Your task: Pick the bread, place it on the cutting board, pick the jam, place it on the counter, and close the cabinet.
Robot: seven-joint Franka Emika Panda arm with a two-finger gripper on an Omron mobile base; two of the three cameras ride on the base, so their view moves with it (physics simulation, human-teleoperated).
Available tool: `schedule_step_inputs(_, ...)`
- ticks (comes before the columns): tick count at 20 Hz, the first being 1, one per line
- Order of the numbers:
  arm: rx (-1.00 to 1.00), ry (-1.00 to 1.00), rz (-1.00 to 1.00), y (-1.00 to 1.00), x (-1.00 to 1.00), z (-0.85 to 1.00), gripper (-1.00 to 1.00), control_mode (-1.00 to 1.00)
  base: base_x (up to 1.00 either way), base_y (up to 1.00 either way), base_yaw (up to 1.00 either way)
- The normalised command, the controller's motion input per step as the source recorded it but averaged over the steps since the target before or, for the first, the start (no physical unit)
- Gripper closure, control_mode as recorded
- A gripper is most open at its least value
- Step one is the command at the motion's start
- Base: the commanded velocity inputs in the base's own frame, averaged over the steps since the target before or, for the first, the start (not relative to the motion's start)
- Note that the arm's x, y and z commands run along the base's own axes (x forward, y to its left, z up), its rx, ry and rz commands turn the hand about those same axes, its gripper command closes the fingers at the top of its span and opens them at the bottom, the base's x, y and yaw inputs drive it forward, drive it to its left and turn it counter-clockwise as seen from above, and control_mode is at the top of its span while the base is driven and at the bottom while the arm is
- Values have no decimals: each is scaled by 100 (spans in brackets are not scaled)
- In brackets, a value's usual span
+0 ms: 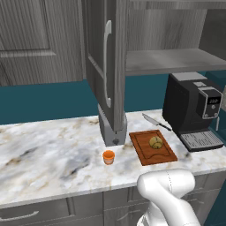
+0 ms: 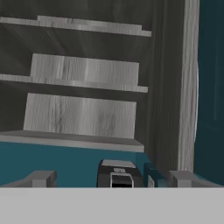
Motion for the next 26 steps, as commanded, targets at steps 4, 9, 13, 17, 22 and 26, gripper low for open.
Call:
schedule_step_inputs(4, 0, -1, 0, -24, -8, 0, -100, -100, 0, 0, 0)
schedule_step_inputs(9, 0, -2, -1, -20, -4, 0, -100, -100, 0, 0, 0)
schedule_step_inputs(13, 0, -2, -4, -16, 0, 0, -100, -100, 0, 0, 0)
schedule_step_inputs(17, 0, -2, -6, -7, 0, 0, -100, -100, 0, 0, 0)
schedule_step_inputs(22, 0, -1, -9, 0, 0, 0, -100, -100, 0, 0, 0)
schedule_step_inputs(26, 0, 0, -11, 0, 0, 0, -100, -100, 0, 0, 0)
